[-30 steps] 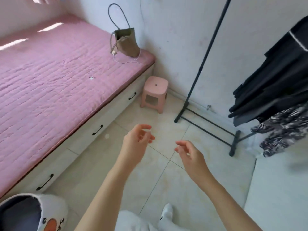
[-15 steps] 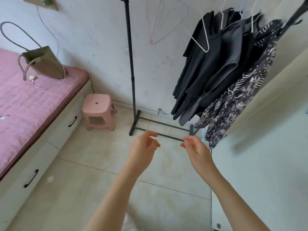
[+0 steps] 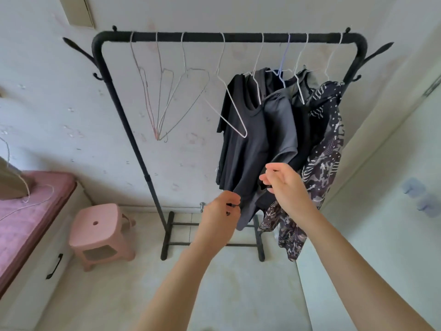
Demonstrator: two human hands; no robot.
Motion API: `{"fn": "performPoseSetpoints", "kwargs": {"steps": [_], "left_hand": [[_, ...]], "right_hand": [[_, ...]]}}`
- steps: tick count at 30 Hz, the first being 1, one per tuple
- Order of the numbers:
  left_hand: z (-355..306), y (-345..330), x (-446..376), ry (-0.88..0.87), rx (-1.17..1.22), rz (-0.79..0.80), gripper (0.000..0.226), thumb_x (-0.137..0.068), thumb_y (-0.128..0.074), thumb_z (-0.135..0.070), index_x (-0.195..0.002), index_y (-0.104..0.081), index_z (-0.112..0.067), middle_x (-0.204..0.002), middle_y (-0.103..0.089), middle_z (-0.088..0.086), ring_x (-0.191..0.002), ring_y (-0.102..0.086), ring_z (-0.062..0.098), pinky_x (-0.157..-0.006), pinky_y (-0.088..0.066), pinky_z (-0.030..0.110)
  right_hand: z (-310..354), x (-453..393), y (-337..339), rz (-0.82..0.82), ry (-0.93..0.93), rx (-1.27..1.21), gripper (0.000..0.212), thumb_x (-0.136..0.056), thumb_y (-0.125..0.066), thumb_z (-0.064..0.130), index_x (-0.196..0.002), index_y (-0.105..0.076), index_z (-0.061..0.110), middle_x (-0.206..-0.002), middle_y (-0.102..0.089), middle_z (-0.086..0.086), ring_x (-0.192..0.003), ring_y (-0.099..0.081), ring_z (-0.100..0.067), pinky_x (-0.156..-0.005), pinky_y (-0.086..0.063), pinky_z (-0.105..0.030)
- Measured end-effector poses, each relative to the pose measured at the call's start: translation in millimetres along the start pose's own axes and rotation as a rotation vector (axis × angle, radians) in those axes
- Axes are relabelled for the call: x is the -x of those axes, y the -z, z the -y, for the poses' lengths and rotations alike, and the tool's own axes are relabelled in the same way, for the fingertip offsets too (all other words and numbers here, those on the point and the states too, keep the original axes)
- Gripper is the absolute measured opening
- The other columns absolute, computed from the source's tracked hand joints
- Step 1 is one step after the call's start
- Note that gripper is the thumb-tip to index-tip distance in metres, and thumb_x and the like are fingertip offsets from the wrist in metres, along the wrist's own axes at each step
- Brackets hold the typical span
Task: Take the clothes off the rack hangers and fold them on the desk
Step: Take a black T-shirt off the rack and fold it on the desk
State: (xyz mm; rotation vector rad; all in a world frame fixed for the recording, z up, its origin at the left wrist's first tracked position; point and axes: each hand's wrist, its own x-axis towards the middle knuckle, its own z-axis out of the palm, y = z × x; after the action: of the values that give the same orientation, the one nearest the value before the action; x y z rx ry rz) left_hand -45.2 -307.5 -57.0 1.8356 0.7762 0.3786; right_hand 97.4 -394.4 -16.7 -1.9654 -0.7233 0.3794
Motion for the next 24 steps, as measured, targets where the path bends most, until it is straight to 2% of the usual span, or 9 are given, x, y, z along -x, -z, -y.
{"fn": "performPoseSetpoints", "kwargs": {"steps": [8, 12, 14, 17, 19, 20, 21, 22, 24], "left_hand": [[-59.0, 0.8, -100.8, -0.135, -0.004, 0.029, 0.032, -0.095, -0.049, -0.012, -0.125, -0.053, -0.021, -0.111, -0.056, -0.002, -0.107, -0.056, 0.014, -0.089, -0.049, 0.031], [-81.0, -9.3, -143.3, -0.188, -0.032, 0.033, 0.037, -0.095, -0.050, -0.014, -0.132, -0.049, -0.019, -0.130, -0.054, 0.002, -0.122, -0.049, 0.015, -0.100, -0.044, 0.032], [-90.9, -15.8, -161.8, -0.200, -0.030, 0.008, 0.040, -0.095, -0.050, -0.013, -0.135, -0.047, -0.018, -0.135, -0.051, 0.003, -0.125, -0.048, 0.018, -0.102, -0.043, 0.031], [-104.4, -25.7, -181.9, -0.181, -0.022, -0.020, 0.048, -0.095, -0.050, -0.012, -0.142, -0.040, -0.017, -0.141, -0.048, 0.007, -0.125, -0.049, 0.023, -0.102, -0.040, 0.031], [-113.0, -32.7, -196.6, -0.179, -0.012, -0.058, 0.054, -0.094, -0.049, -0.010, -0.145, -0.036, -0.016, -0.143, -0.047, 0.010, -0.126, -0.047, 0.025, -0.102, -0.038, 0.031], [-118.4, -36.7, -207.7, -0.176, -0.003, -0.082, 0.056, -0.093, -0.049, -0.009, -0.146, -0.034, -0.016, -0.146, -0.044, 0.007, -0.130, -0.044, 0.023, -0.103, -0.036, 0.028], [-120.7, -39.3, -211.8, -0.172, 0.007, -0.095, 0.057, -0.092, -0.050, -0.008, -0.147, -0.032, -0.015, -0.149, -0.040, 0.004, -0.133, -0.040, 0.020, -0.103, -0.034, 0.025], [-123.9, -43.1, -221.9, -0.166, 0.011, -0.112, 0.059, -0.092, -0.050, -0.008, -0.147, -0.030, -0.015, -0.151, -0.036, 0.003, -0.135, -0.037, 0.019, -0.104, -0.033, 0.025], [-125.1, -49.5, -236.2, -0.146, 0.021, -0.126, 0.064, -0.090, -0.051, -0.008, -0.148, -0.026, -0.014, -0.154, -0.030, 0.003, -0.139, -0.033, 0.021, -0.112, -0.034, 0.035]], "right_hand": [[52.9, -110.9, 27.0, -0.075, 0.024, -0.034, 0.021, -0.099, -0.046, 0.031, -0.115, -0.056, 0.022, -0.099, -0.068, 0.006, -0.101, -0.063, -0.012, -0.097, -0.050, -0.045], [75.2, -156.7, 34.8, -0.091, 0.023, -0.062, 0.015, -0.099, -0.045, 0.026, -0.108, -0.056, 0.020, -0.098, -0.066, 0.002, -0.100, -0.063, -0.016, -0.096, -0.051, -0.043], [83.7, -178.9, 36.3, -0.095, 0.021, -0.066, 0.017, -0.098, -0.046, 0.023, -0.103, -0.059, 0.015, -0.098, -0.067, -0.007, -0.095, -0.064, -0.021, -0.095, -0.051, -0.047], [90.8, -204.7, 35.8, -0.090, 0.022, -0.055, 0.034, -0.095, -0.044, 0.018, -0.105, -0.054, -0.013, -0.111, -0.054, -0.038, -0.095, -0.056, -0.052, -0.090, -0.043, -0.065], [96.1, -219.4, 34.1, -0.084, -0.002, -0.060, 0.039, -0.090, -0.044, 0.019, -0.107, -0.050, -0.015, -0.109, -0.050, -0.042, -0.095, -0.051, -0.056, -0.091, -0.039, -0.067], [98.9, -231.6, 34.6, -0.080, -0.009, -0.052, 0.039, -0.086, -0.045, 0.021, -0.100, -0.051, -0.015, -0.100, -0.050, -0.042, -0.083, -0.051, -0.053, -0.093, -0.036, -0.068], [98.7, -239.3, 33.3, -0.074, -0.012, -0.048, 0.036, -0.080, -0.045, 0.023, -0.087, -0.050, -0.012, -0.086, -0.046, -0.039, -0.069, -0.046, -0.043, -0.078, -0.050, -0.061], [97.3, -252.8, 33.6, -0.073, -0.018, -0.042, 0.030, -0.076, -0.045, 0.024, -0.077, -0.048, -0.006, -0.076, -0.039, -0.032, -0.066, -0.036, -0.037, -0.063, -0.035, -0.049], [94.5, -271.2, 31.9, -0.052, -0.056, -0.060, 0.020, -0.077, -0.046, 0.022, -0.077, -0.053, 0.004, -0.073, -0.037, -0.022, -0.066, -0.035, -0.038, -0.071, -0.045, -0.046]]}}
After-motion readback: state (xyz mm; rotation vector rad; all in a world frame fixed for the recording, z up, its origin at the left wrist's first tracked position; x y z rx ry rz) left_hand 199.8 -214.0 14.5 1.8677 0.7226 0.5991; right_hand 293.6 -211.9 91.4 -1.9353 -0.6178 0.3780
